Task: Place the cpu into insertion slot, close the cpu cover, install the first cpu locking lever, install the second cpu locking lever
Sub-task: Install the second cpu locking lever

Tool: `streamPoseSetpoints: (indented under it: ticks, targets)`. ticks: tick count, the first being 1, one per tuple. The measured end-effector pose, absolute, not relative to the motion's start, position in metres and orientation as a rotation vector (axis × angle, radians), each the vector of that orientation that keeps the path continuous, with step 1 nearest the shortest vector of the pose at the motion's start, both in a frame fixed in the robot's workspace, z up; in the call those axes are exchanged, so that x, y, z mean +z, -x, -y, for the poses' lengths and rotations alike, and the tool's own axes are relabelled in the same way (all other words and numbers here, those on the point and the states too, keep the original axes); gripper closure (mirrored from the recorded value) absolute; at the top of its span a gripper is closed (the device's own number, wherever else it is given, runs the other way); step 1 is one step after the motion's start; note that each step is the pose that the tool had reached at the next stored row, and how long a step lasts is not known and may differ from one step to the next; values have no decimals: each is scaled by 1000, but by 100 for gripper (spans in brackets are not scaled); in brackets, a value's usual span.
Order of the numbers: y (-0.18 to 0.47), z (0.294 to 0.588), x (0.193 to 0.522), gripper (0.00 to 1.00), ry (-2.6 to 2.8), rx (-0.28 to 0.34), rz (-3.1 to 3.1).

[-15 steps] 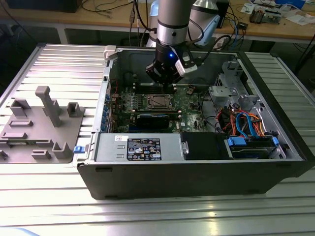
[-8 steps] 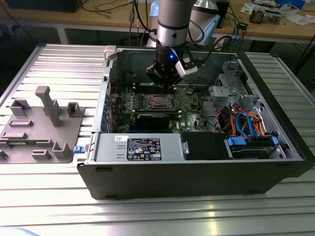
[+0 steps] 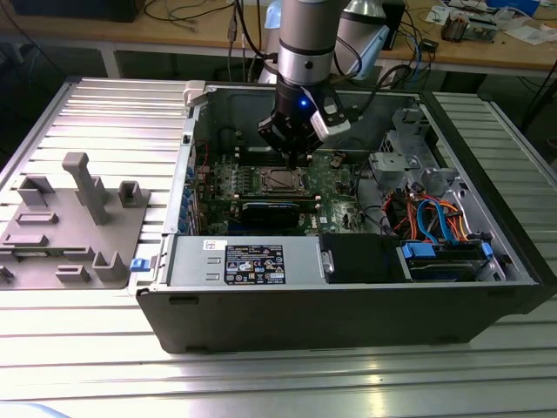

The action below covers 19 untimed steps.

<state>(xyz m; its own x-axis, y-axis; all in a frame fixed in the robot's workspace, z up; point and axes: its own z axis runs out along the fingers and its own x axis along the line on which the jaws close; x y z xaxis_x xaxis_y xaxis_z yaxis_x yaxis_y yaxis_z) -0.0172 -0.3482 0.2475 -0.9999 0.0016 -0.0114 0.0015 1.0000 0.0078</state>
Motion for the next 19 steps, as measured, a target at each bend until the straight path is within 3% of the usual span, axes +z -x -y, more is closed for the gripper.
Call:
streamPoseSetpoints:
  ticks: [19]
  targets:
    - [17, 360, 251, 89, -2, 12, -3130]
